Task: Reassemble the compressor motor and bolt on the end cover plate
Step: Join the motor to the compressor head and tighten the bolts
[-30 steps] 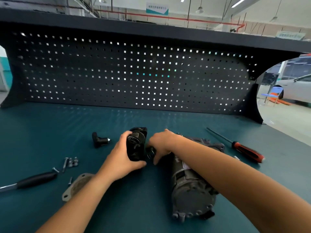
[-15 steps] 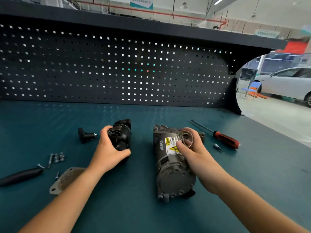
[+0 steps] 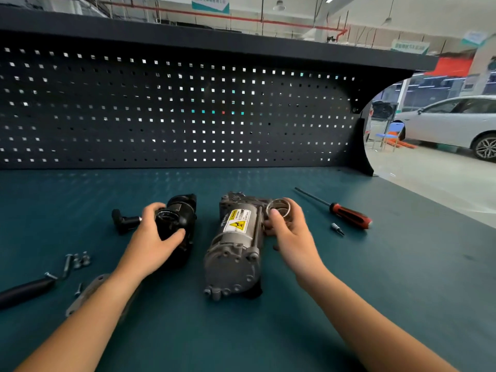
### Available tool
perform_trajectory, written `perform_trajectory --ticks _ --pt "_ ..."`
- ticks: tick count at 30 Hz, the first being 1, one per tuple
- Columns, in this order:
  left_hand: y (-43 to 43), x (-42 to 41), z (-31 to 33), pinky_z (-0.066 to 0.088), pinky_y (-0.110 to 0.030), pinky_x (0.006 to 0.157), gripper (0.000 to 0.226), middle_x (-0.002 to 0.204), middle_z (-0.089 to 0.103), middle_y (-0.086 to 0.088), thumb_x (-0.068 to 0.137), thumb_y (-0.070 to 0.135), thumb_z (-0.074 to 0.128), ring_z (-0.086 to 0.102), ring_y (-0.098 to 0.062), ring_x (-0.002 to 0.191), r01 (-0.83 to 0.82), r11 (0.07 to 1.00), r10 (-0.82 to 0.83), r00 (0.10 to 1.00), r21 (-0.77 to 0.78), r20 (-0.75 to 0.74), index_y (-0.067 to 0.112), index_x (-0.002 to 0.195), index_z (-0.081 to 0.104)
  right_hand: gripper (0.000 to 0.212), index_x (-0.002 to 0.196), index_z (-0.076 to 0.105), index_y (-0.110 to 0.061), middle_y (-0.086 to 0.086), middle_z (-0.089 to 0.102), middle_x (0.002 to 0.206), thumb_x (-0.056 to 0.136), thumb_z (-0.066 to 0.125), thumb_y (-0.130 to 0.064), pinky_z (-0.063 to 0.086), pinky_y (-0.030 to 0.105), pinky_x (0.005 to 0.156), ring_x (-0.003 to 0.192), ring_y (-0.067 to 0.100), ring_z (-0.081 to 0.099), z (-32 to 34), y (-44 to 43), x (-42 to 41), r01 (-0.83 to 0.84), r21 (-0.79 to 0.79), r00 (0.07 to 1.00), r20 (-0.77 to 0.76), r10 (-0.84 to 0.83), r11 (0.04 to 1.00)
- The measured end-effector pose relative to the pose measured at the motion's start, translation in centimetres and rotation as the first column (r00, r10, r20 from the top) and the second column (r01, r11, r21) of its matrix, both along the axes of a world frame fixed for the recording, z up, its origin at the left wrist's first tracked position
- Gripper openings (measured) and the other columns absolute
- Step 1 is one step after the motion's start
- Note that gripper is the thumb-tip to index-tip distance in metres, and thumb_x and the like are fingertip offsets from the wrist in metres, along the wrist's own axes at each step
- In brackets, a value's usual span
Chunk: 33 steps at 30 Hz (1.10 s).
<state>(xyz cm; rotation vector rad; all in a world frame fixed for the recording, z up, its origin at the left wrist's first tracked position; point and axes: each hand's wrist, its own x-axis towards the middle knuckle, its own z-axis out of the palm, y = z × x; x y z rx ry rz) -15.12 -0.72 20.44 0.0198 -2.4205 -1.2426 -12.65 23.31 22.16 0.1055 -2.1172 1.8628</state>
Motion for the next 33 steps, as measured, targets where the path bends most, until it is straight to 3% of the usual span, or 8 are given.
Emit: perform_trajectory --ticks 3,5,10,16,21,26,29,33 --pt "-0.5 0.3 1.1 0.038 -0.031 0.074 0.059 0.112 0.052 -0.002 0.083 0.035 0.067 0.051 -0.021 0.093 0.018 0.971 -0.007 0.999 -0.239 0.048 0.024 0.129 0.032 0.032 0.111 0.039 -0.020 0.000 0.067 0.086 0.089 0.059 -0.032 0.045 0.019 0.054 0.056 0.002 0.060 0.2 3.2 -1.2 0.057 0.028 0.998 0.039 -0.058 0.998" --pt "-0.9 0.5 1.8 0.040 -0.031 0.072 0.063 0.113 0.055 -0.001 0.080 0.046 0.066 0.052 -0.020 0.092 -0.012 0.937 0.040 0.996 -0.348 0.075 0.026 0.129 0.033 0.037 0.108 0.040 -0.020 0.000 0.066 0.078 0.085 0.065 -0.033 0.042 0.017 0.050 0.049 -0.001 0.057 0.3 5.0 -1.7 0.076 0.225 0.996 0.034 -0.086 0.971" --pt "-0.2 0.6 1.8 0.037 -0.027 0.065 0.050 0.105 0.048 0.004 0.082 0.048 0.062 0.047 -0.014 0.088 -0.049 0.979 0.055 0.998 -0.197 0.023 0.020 0.118 0.041 0.048 0.123 0.060 -0.017 0.000 0.063 0.102 0.078 0.075 -0.028 0.037 0.008 0.071 0.075 0.004 0.054 0.0 6.9 -2.1 0.108 0.696 0.977 -0.208 0.055 0.710" --pt "0.7 0.6 0.9 0.035 -0.027 0.064 0.031 0.103 0.053 0.003 0.083 0.025 0.067 0.049 -0.014 0.088 -0.049 0.999 0.049 0.994 0.001 -0.100 0.022 0.105 0.046 0.046 0.130 0.055 -0.017 0.012 0.044 0.117 0.086 0.067 -0.020 0.045 0.031 0.088 0.095 0.025 0.053 -0.4 6.1 -3.1 0.113 0.851 0.943 -0.254 0.215 0.513" --pt "0.7 0.4 0.6 0.033 -0.028 0.074 0.030 0.105 0.052 0.005 0.082 0.021 0.068 0.048 -0.012 0.091 -0.041 0.999 0.045 0.992 0.035 -0.120 0.020 0.105 0.048 0.044 0.125 0.060 -0.011 0.014 0.046 0.108 0.083 0.071 -0.016 0.045 0.028 0.080 0.085 0.024 0.053 -1.7 6.2 -3.3 0.155 0.790 0.917 -0.339 0.211 0.593" --pt "1.2 0.2 0.4 0.035 -0.017 0.069 0.033 0.110 0.053 0.005 0.085 0.017 0.064 0.051 -0.003 0.084 -0.025 0.990 0.043 0.991 0.136 -0.126 0.020 0.110 0.043 0.046 0.114 0.060 -0.006 -0.004 0.052 0.097 0.073 0.079 -0.013 0.056 0.035 0.075 0.069 0.010 0.060 -2.0 6.1 -3.2 0.162 0.640 0.917 -0.378 0.125 0.751" --pt "1.3 0.3 0.4 0.035 -0.024 0.083 0.039 0.113 0.054 0.010 0.086 0.016 0.062 0.050 -0.009 0.100 0.017 0.978 0.006 0.994 0.206 -0.111 0.023 0.119 0.043 0.031 0.095 0.066 0.003 0.014 0.059 0.097 0.070 0.080 -0.008 0.057 0.043 0.061 0.063 0.023 0.063 -2.6 6.1 -3.3 0.253 0.652 0.863 -0.486 0.138 0.715" --pt "1.2 0.4 0.5 0.047 -0.046 0.092 0.022 0.113 0.059 0.006 0.084 0.018 0.064 0.058 -0.021 0.104 0.012 0.960 0.009 0.997 0.279 -0.074 0.030 0.100 0.053 0.014 0.077 0.072 0.003 0.020 0.059 0.073 0.068 0.080 -0.004 0.048 0.029 0.053 0.053 0.026 0.059 -2.4 6.0 -3.5 0.381 0.548 0.824 -0.566 -0.005 0.745"
